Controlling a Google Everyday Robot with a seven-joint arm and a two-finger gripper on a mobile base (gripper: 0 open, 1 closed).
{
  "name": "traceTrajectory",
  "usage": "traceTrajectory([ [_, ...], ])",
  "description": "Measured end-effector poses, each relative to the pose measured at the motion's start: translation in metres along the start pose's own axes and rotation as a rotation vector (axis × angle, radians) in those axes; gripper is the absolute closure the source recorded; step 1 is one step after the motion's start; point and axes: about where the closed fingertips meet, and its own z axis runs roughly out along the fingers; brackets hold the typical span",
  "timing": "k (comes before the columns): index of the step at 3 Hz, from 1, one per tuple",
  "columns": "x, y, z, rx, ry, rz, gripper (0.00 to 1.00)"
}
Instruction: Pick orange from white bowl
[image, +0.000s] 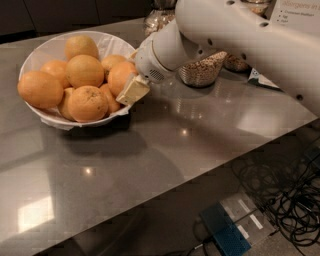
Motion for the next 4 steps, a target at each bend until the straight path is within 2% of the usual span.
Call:
traceTrajectory([
  [1,-0.011,-0.001,-0.005,-0.005,-0.025,-0.025,1.00],
  [2,-0.028,-0.011,-0.023,0.020,-0.059,-0.068,1.00],
  [3,-0.047,-0.033,-0.080,0.098,-0.114,-0.139,1.00],
  [4,-0.048,-0.033,-0.081,0.099,-0.115,-0.141,1.00],
])
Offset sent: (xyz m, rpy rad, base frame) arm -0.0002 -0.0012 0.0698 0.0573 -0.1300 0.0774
